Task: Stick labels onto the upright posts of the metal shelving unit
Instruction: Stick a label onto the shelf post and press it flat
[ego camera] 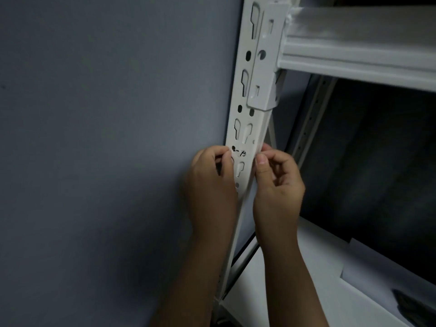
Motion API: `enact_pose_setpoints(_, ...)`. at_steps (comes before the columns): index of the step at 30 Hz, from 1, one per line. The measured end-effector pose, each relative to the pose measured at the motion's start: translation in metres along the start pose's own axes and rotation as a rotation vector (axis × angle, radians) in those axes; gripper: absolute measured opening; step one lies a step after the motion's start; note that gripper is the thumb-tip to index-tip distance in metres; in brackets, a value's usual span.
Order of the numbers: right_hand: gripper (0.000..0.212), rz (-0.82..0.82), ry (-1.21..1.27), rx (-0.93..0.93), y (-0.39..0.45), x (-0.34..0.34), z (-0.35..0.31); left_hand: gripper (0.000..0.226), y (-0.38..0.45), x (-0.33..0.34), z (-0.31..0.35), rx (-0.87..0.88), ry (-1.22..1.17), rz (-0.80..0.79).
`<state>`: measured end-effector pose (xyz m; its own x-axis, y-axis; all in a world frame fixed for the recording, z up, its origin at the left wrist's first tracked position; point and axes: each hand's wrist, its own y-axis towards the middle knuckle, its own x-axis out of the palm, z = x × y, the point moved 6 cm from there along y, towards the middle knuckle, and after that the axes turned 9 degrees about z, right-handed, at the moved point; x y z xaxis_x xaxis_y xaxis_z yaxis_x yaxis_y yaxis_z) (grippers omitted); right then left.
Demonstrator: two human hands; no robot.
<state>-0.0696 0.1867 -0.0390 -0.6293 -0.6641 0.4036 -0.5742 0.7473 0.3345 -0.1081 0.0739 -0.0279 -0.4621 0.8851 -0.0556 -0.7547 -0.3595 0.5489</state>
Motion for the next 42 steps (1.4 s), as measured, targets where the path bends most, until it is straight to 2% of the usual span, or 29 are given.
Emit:
enact_pose_setpoints(14,0.014,-0.048,0.004,0.01,-0.003,0.001,-0.003,0.013,-0.006,0.009,0.013,0.112,0.127,0.0)
enact_pose_setpoints(42,0.015,-0.068,0.02,0.038,-0.005,0.003,-0.006,0.007,-0.003,0.003,0.005,0.027,-0.01,0.035)
